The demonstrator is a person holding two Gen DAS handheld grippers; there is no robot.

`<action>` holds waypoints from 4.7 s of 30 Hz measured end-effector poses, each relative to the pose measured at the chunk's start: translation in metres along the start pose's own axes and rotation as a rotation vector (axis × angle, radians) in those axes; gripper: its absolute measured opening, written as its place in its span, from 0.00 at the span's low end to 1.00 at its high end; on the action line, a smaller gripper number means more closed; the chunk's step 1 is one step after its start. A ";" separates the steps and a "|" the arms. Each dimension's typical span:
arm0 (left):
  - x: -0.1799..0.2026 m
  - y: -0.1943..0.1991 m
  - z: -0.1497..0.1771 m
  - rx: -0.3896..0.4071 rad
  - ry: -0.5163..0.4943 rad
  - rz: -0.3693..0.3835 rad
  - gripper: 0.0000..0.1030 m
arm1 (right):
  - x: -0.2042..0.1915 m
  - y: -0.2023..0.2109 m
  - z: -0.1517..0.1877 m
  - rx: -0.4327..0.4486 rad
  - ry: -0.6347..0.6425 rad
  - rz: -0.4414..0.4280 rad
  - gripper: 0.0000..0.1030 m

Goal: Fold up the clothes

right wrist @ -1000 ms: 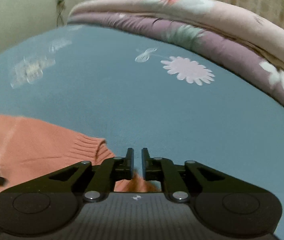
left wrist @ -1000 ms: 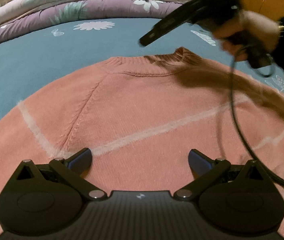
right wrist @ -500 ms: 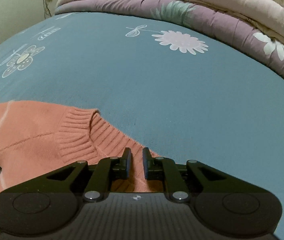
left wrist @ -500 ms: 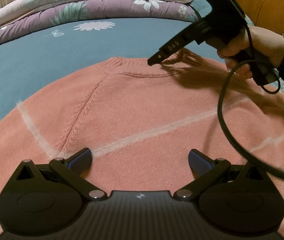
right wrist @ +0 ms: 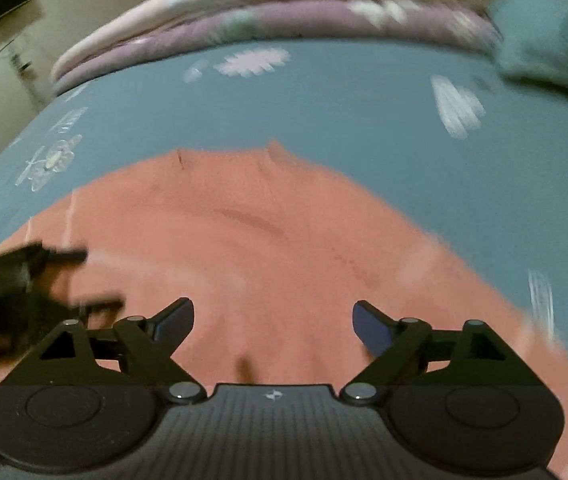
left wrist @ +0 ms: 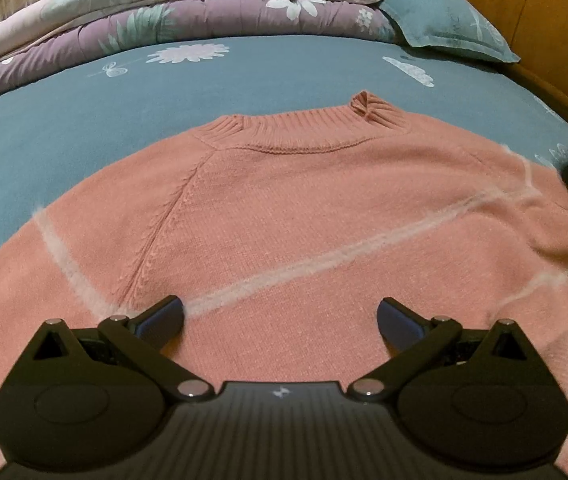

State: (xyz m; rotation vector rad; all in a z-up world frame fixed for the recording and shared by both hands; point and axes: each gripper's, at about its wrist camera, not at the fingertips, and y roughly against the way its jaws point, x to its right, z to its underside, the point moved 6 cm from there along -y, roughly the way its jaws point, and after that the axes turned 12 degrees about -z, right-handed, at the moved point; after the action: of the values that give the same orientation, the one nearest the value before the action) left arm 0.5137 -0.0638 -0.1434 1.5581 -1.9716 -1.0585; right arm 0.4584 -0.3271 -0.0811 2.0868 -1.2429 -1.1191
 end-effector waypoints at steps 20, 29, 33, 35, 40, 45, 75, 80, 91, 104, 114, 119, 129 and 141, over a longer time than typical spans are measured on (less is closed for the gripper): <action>0.022 0.141 0.085 -0.080 -0.015 0.050 0.99 | -0.045 0.049 0.148 0.110 -0.209 -0.181 1.00; 0.025 0.132 0.119 -0.093 0.012 0.036 0.99 | -0.023 0.048 0.167 0.214 -0.355 -0.349 1.00; 0.022 0.120 0.108 -0.124 0.035 0.035 0.99 | -0.025 0.037 0.153 0.211 -0.342 -0.417 1.00; 0.023 0.111 0.102 -0.130 0.054 0.031 0.99 | -0.030 0.027 0.144 0.211 -0.298 -0.428 1.00; 0.025 0.110 0.104 -0.122 0.075 0.020 0.99 | -0.039 0.026 0.145 0.172 -0.313 -0.494 1.00; 0.024 0.109 0.107 -0.112 0.084 0.011 0.99 | -0.065 0.033 0.179 0.133 -0.177 -0.582 1.00; 0.031 0.106 0.106 -0.106 0.166 -0.112 1.00 | -0.008 0.021 0.167 0.221 -0.250 -0.559 0.27; 0.029 0.107 0.106 -0.092 0.160 -0.109 1.00 | -0.015 0.022 0.158 0.168 -0.265 -0.493 0.23; 0.026 0.138 0.112 -0.099 0.007 0.025 0.99 | -0.033 0.112 0.180 0.218 -0.240 -0.282 0.20; -0.002 0.170 0.126 -0.011 -0.142 0.228 0.99 | -0.017 0.145 0.221 0.211 -0.413 0.252 0.22; -0.034 0.156 0.148 -0.110 -0.067 0.241 0.99 | -0.119 0.107 0.174 0.170 -0.076 0.132 0.43; -0.036 0.147 0.162 -0.159 0.019 0.264 0.99 | -0.159 0.054 0.162 0.062 0.081 0.032 0.59; -0.075 0.179 0.181 -0.129 0.197 0.042 0.99 | -0.235 0.008 0.156 -0.083 0.515 -0.055 0.91; -0.112 0.214 0.207 -0.144 0.374 -0.140 0.99 | -0.272 -0.070 0.175 -0.141 0.915 0.177 1.00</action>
State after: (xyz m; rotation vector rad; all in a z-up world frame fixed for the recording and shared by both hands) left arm 0.2619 0.1245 -0.0944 1.6907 -1.5241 -0.8624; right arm 0.2781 -0.0520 -0.1181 1.9453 -0.8194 -0.0950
